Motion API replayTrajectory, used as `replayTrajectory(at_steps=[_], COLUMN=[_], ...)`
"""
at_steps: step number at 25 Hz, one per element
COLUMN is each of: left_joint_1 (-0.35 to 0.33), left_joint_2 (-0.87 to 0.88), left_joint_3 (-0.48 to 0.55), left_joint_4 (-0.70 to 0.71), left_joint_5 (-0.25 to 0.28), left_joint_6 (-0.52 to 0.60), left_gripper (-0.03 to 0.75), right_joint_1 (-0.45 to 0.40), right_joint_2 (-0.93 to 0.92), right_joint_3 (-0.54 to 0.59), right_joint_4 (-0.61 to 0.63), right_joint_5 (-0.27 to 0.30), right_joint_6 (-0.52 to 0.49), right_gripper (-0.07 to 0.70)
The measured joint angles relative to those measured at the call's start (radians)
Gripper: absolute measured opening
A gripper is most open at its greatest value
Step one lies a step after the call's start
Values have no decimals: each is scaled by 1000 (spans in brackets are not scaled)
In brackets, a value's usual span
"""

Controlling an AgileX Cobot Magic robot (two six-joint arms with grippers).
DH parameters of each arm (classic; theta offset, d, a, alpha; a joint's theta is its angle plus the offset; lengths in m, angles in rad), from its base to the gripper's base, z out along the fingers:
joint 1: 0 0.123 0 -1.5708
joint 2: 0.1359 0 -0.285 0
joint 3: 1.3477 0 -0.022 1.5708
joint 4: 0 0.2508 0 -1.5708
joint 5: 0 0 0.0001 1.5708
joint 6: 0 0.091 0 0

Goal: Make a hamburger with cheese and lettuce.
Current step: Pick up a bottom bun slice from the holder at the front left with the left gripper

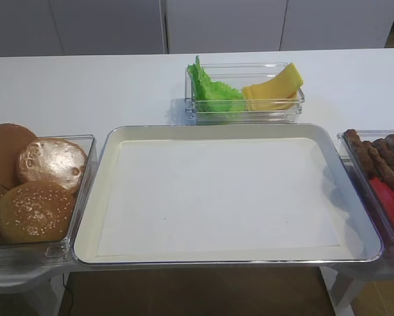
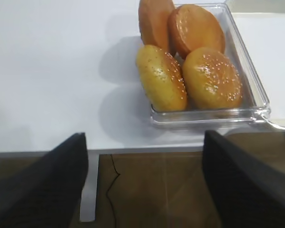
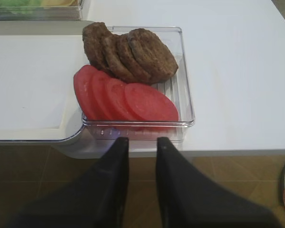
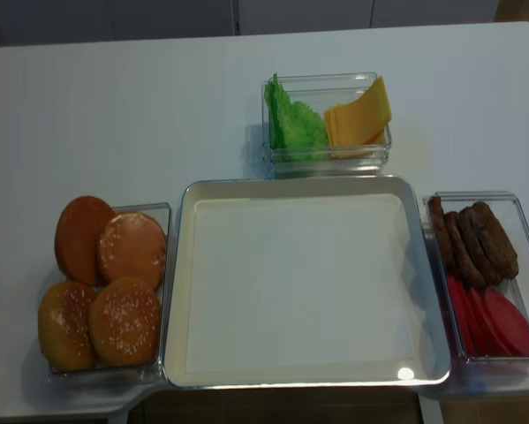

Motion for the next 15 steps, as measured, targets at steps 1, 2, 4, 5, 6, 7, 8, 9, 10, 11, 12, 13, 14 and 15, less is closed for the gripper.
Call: replayTrajectory(at_steps=[1,2,4,5,6,7,8,9,10,11,12,13,14,15], left_joint_1=[0,0,0,0,0,0,0,0,0,0,0,0,0,0], left_joint_2=[36,68,148,193,231,279,330,374,428,485,547,600,667,735], left_joint_3=[-7,-16,-39,-52,-70,-90,-109,-133,-160,-189,-215,-249,-286,-318], left_joint_4=[0,0,0,0,0,0,0,0,0,0,-4,-7,-15,-23], left_joint_5=[-24,-47,-91,-113,-132,-146,-163,-179,-195,-206,-215,-220,-222,-222], left_joint_6=[0,0,0,0,0,0,0,0,0,0,0,0,0,0], left_gripper=[551,551,551,551,551,551,551,551,551,551,551,551,551,551], right_joint_1=[0,0,0,0,0,0,0,0,0,0,0,0,0,0], right_joint_2=[0,0,0,0,0,0,0,0,0,0,0,0,0,0], right_joint_3=[0,0,0,0,0,0,0,0,0,0,0,0,0,0], right_joint_4=[0,0,0,0,0,0,0,0,0,0,0,0,0,0], right_joint_5=[0,0,0,0,0,0,0,0,0,0,0,0,0,0], right_joint_6=[0,0,0,0,0,0,0,0,0,-2,-2,-2,-2,-2], right_gripper=[153,153,153,153,153,153,153,153,153,153,153,153,153,153])
